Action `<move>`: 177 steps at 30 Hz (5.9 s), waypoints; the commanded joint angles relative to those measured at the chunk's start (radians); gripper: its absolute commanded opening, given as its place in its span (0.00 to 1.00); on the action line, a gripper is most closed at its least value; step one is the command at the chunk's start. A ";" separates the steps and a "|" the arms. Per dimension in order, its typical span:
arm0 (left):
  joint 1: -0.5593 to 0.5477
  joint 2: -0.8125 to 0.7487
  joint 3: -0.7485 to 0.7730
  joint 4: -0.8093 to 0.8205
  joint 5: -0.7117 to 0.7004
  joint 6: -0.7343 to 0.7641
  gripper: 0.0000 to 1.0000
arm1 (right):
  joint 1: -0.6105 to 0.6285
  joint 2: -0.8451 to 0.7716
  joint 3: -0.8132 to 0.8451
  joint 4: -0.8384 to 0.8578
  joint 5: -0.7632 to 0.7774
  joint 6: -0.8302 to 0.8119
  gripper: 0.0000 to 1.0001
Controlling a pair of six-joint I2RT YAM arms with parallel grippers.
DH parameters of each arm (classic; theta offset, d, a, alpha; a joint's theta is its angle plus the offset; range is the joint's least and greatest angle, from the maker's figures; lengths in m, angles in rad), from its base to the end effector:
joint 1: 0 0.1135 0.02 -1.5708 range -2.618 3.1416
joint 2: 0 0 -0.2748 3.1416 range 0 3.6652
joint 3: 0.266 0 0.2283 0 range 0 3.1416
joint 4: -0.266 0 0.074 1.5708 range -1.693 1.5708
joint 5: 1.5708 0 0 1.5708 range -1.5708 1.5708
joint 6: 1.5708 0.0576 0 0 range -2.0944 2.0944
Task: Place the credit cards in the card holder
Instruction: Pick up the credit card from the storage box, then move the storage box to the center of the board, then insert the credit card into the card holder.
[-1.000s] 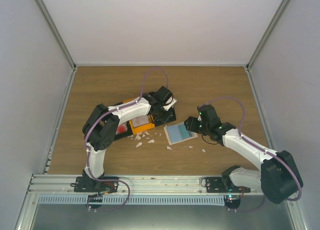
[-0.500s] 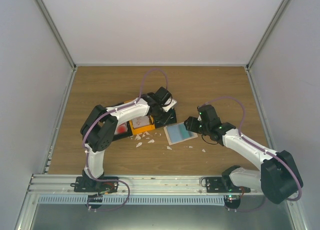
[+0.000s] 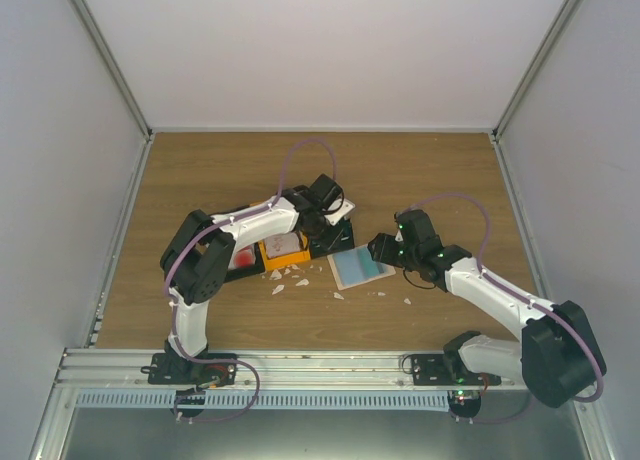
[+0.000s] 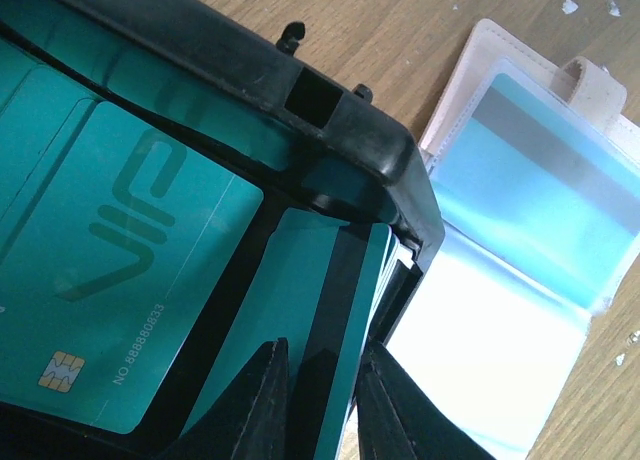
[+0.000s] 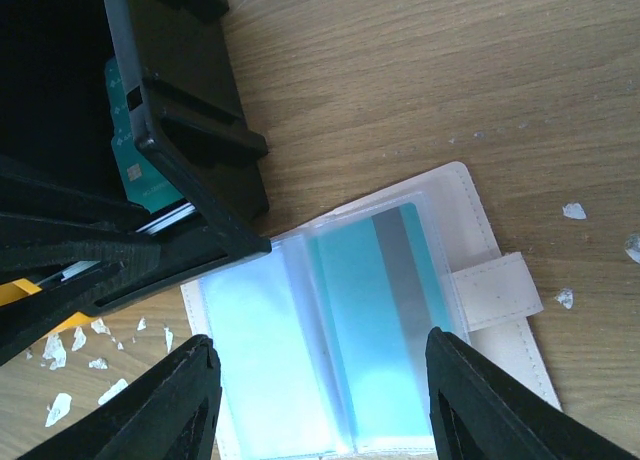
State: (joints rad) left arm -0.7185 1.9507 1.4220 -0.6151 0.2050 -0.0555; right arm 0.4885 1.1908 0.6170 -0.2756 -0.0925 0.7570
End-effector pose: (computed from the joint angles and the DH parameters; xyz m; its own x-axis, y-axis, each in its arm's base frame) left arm 0.2907 -0.2697 0.1907 -0.7234 0.5604 -0.4032 0.6688 0.7137 -0.2080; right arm 0.1939 0.1091 0.2009 -0.8399 0.3280 -0.4324 0.0765 0.8603 0.5040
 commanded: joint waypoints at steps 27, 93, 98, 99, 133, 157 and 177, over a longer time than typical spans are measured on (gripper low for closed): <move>-0.012 -0.090 -0.074 0.055 0.144 0.049 0.15 | -0.007 -0.017 0.008 0.006 -0.005 0.003 0.57; 0.136 -0.444 -0.238 0.316 -0.270 -0.197 0.00 | 0.053 0.522 0.514 0.131 0.026 -0.177 0.38; 0.139 -0.494 -0.265 0.383 -0.224 -0.232 0.00 | 0.030 0.342 0.441 0.133 -0.037 -0.179 0.60; 0.139 -0.505 -0.269 0.396 -0.209 -0.243 0.00 | 0.024 0.301 0.419 0.139 -0.061 -0.181 0.62; 0.119 -0.739 -0.540 1.210 0.306 -1.003 0.00 | 0.010 -0.031 0.074 1.078 -0.645 0.499 0.28; 0.111 -0.859 -0.739 0.656 0.077 -0.744 0.86 | -0.013 -0.159 0.119 0.164 -0.277 0.006 0.00; -0.145 -0.673 -0.819 0.635 -0.142 -0.928 0.98 | -0.011 -0.330 0.036 -0.027 -0.096 0.096 0.00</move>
State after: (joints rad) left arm -0.8078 1.2247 0.6392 -0.0643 0.1326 -0.8879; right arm 0.4812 0.9058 0.6712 -0.2577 -0.2108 0.8593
